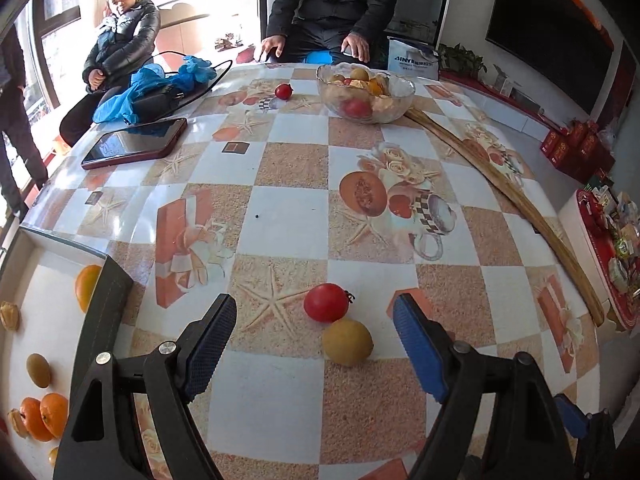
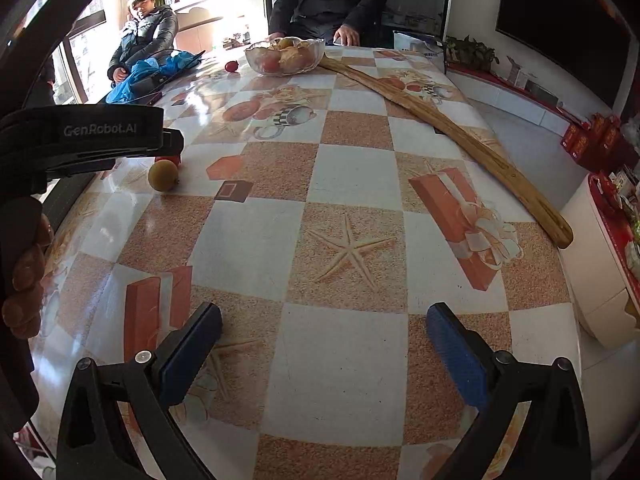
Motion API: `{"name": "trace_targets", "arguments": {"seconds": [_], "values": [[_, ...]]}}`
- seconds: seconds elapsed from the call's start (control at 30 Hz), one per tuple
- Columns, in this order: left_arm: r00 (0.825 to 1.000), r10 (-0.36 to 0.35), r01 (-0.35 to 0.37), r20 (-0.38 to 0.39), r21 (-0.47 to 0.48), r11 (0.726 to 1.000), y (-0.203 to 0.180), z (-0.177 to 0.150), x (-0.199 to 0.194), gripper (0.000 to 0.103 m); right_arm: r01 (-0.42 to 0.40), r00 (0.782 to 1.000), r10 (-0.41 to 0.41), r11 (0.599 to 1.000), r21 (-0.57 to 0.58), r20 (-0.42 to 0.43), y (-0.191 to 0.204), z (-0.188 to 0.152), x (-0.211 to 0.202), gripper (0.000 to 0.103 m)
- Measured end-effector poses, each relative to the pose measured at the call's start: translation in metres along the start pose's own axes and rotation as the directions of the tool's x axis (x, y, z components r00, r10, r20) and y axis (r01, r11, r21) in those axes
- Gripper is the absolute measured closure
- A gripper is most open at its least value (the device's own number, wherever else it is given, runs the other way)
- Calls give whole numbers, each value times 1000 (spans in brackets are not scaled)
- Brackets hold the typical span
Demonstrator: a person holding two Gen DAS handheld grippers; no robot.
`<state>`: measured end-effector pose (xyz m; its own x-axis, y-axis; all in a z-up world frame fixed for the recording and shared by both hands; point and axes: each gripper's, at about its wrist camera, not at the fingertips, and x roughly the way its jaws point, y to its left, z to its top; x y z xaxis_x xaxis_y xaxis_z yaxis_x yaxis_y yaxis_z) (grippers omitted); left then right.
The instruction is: Organize fruits
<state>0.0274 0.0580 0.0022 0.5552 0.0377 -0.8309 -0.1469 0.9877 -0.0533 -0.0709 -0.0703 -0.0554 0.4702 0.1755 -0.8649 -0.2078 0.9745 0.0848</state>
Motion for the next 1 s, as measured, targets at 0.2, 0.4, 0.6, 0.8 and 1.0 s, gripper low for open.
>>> {"name": "trace_targets", "arguments": {"seconds": [0.2,0.4,0.6,0.8,1.0], "values": [[999,31,-30,-9,41,999,-7,1,22,64,-11,1000,11,1000,6,5,-1,-1,0,0],[1000,-1,0,14,91,996,-17,-32,1,76,-23,1000,23,1000,16,11,-3,-2,-2,0],[999,-39,36,33,95,995,-16,-84,-37,76,-40,999,39,998,52,26,-9,-2,-4,0],[997,-67,60,49,134,989,-9,-105,-53,64,-38,999,36,998,55,26,-10,-3,-4,0],[989,-86,75,122,89,993,18,-106,-77,27,-41,999,40,998,57,28,-10,-3,-4,0]]}}
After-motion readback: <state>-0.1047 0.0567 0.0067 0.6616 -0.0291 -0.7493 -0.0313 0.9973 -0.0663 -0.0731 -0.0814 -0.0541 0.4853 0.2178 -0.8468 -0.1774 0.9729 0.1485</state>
